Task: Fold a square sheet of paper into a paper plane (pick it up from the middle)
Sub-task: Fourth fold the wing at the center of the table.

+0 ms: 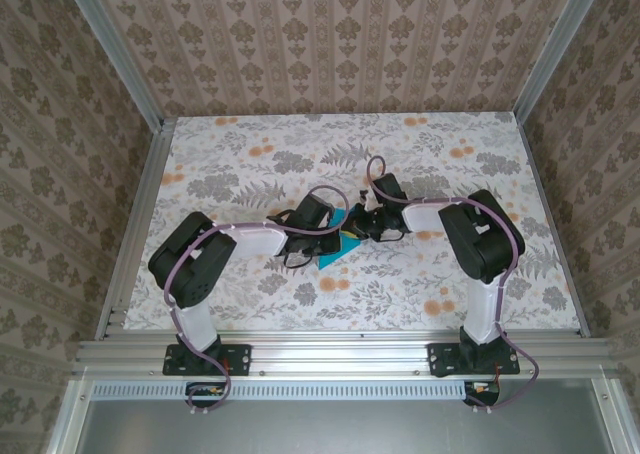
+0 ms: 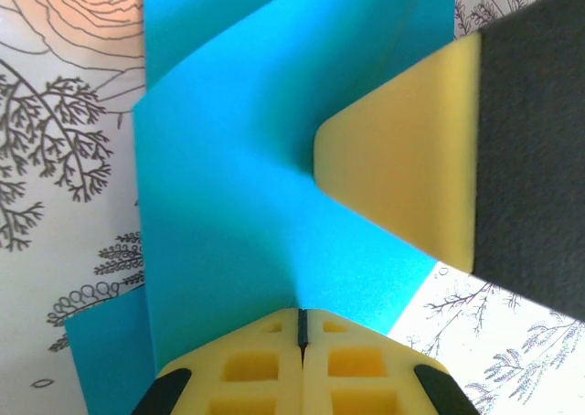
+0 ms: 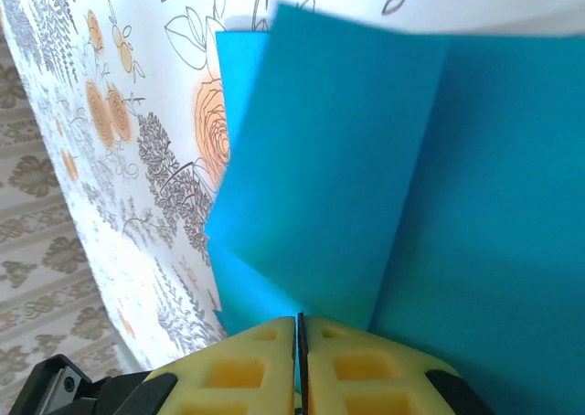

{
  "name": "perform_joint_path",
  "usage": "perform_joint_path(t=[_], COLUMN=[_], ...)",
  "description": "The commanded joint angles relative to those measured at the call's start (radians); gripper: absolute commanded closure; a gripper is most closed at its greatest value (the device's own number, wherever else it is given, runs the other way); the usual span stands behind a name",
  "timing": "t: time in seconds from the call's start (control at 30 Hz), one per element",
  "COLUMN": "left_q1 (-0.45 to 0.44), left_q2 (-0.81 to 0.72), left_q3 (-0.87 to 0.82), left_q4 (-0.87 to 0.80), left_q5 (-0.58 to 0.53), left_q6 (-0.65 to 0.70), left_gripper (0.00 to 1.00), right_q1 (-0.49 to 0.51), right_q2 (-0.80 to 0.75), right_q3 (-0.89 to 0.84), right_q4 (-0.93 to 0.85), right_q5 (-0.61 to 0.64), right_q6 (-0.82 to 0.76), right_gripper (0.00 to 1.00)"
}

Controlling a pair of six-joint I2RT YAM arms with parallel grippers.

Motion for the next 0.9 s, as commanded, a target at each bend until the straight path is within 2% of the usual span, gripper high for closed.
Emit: perform_joint_path(t=[0.0,0.23,0.4,0.67,0.87], left_q1=[0.004,0.022,0.030,0.024,0.021], left_q2=[0.010,-0.054,-0.087,-0.006,0.023], left_q3=[-0.029,-0.031,-0.020,0.008,0.008], left_q4=[-0.027,0.057,0.053,-0.055,-0.070], left_q5=[0.010,0.046,0.003,-0.033,-0.037], left_q6=[-0.008,-0.037,-0.036,-0.016,-0.015], left_gripper=[1.00,1.00,0.95,1.00,1.00], right_q1=[-0.005,-0.001,-0.001,-0.001,0.000], right_q2=[-0.014,0.034,0.018,-0.013,-0.044], right_q3=[0.030,0.051,0.047,0.065,0.062], right_q4=[-0.114,-0.150,-0.153,-0.091,-0.024], right_q5=[0.056,0.072,0.074,0.015,-0.031], right_q6=[-0.099,-0.103,-0.102,-0.085,-0.072], right_gripper=[0.89,0.90,0.90,0.90,0.89])
